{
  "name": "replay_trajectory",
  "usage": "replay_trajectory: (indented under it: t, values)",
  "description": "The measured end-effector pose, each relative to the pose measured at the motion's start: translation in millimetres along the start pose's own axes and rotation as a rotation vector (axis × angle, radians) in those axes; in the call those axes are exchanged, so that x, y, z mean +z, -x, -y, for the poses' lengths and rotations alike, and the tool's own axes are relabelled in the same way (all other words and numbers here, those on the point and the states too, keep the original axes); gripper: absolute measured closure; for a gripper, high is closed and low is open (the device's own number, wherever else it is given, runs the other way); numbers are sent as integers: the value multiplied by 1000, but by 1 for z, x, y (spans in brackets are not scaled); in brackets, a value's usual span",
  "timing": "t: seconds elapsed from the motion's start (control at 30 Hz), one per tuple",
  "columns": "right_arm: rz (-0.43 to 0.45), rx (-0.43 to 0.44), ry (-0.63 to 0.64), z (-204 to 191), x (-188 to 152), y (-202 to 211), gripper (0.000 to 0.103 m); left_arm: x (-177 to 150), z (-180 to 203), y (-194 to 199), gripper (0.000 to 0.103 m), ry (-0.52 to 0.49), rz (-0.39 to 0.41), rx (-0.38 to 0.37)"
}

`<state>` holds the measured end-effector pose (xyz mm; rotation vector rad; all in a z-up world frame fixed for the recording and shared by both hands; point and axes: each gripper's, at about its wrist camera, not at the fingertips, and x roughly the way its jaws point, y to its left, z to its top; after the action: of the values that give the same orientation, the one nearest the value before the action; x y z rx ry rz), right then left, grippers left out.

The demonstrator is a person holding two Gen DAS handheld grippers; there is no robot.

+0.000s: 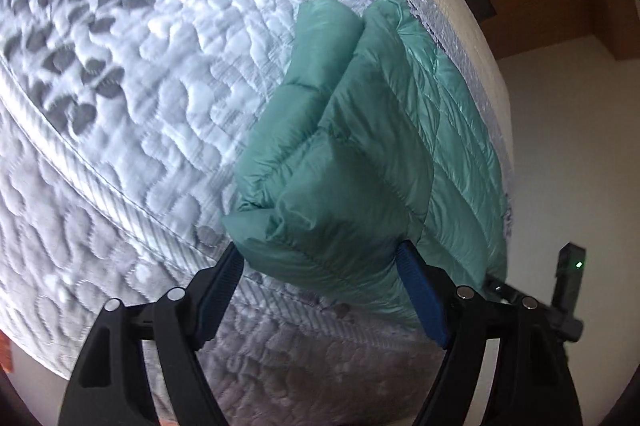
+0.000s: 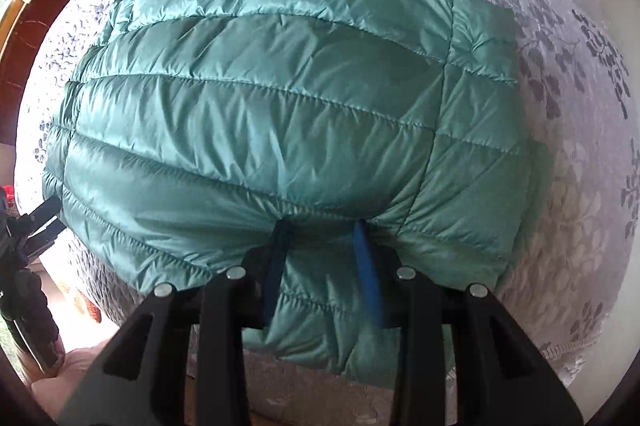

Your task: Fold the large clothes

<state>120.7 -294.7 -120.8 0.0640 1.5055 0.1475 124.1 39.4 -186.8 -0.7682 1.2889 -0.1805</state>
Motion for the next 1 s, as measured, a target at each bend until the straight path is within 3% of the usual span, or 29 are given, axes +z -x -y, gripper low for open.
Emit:
replay_trajectory:
  t: [0.17,0.33,0.5,0.6,0.8,1.0]
  values:
    - [-10,8,7,1,4,-7,69,13,-4,-7,24,69,11,-54]
    - [-19,29,7,9,4,-12,71,25,-8,-11,25,41,0,-63]
    - [-23,34,11,16,7,-21,71,24,-10,-20,46,-8,-8,-62]
    - [-26,31,12,18,8,-28,71,24,-6,-23,52,-33,-13,-69]
    - [-24,55,-12,26,9,-29,71,51,1,-42,35,-47,-61,-90]
    - [49,47,-48,54,-6,17,70,70,8,-48,26,-75,-84,-95]
